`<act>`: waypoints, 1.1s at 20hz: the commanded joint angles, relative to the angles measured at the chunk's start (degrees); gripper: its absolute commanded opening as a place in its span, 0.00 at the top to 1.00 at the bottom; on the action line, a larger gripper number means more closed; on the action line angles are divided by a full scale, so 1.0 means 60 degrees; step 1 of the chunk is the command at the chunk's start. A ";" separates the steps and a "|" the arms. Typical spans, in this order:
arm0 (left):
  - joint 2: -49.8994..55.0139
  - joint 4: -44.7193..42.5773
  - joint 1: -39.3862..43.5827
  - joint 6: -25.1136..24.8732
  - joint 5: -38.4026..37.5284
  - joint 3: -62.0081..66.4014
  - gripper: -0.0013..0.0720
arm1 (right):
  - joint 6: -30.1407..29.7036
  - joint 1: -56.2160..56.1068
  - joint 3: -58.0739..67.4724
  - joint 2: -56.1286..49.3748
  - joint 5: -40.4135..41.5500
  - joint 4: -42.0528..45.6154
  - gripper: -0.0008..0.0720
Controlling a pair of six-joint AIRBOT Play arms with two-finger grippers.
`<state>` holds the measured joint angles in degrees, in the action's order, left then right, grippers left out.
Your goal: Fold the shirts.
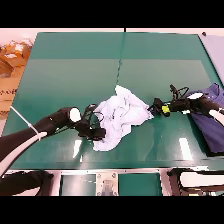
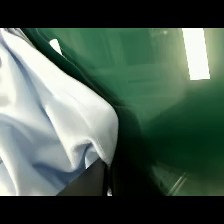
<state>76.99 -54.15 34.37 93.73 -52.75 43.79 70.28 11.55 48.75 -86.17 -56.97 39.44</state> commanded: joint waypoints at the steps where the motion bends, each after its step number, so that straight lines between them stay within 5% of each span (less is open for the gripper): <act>1: 0.0055 -0.0408 -0.0171 -0.0382 -0.0062 0.0135 0.95 | -0.0047 0.0219 0.0382 -0.0066 -0.0248 -0.0044 0.97; 6: -0.1537 -0.2747 -0.2313 -0.0135 -0.2317 0.0882 0.95 | -0.0036 0.1384 0.1111 0.0820 -0.1308 -0.0055 0.97; 10: -0.3395 -0.2426 -0.3869 -0.0637 -0.2787 0.3005 0.95 | -0.0007 0.1840 0.2011 0.3242 -0.1610 -0.0827 0.97; 16: -0.4317 -0.1118 -0.3934 -0.1461 -0.3504 0.8207 0.95 | 0.0841 0.2197 0.5570 0.6980 -0.0659 -0.1534 0.97; 22: -0.4317 -0.2441 -0.3934 -0.1767 -0.3832 1.0378 0.95 | 0.1993 0.2845 0.8098 0.7512 -0.0780 -0.0623 0.97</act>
<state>51.40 -63.94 10.92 83.92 -75.44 100.68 78.94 27.46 91.81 -42.92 -61.34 32.88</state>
